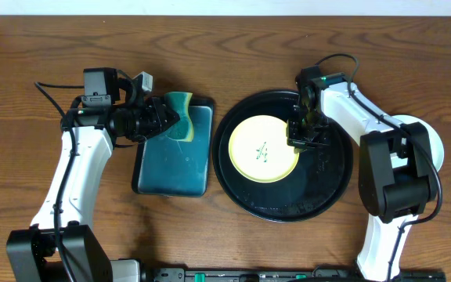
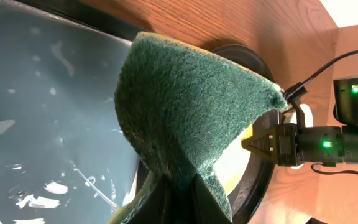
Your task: Clean dirty plates on tray and stack at the side
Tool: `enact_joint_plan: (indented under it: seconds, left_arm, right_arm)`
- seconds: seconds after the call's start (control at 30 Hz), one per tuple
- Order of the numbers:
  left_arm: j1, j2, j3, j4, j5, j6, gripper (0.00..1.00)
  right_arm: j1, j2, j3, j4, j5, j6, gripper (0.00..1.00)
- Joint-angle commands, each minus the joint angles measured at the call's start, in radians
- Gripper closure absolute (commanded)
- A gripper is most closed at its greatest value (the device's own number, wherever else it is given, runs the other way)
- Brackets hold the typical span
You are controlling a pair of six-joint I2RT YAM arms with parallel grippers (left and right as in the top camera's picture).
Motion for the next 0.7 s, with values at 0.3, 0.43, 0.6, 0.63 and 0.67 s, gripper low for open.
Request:
enact_joint_plan:
  seconds: [0.3,0.43,0.6,0.63,0.67]
  left_arm:
    - [0.004,-0.013,-0.001,0.003,0.031,0.003,0.92]
    - [0.004,-0.013,-0.001,0.003,0.032,0.003,0.92]
    - [0.004,-0.013,-0.001,0.003,0.032,0.003,0.92]
    - [0.004,-0.013,-0.001,0.003,0.031,0.003,0.92]
    - [0.004,-0.013,-0.001,0.003,0.031,0.003,0.92]
  right_arm:
    - [-0.003,0.014,-0.005,0.005,0.098,0.032,0.99]
    - [-0.003,0.014,-0.005,0.005,0.098,0.032,0.99]
    - [-0.003,0.014,-0.005,0.005,0.098,0.032,0.99]
    - [-0.003,0.014,-0.005,0.005,0.098,0.032,0.99]
    - [-0.003,0.014,-0.005,0.005,0.098,0.032,0.99]
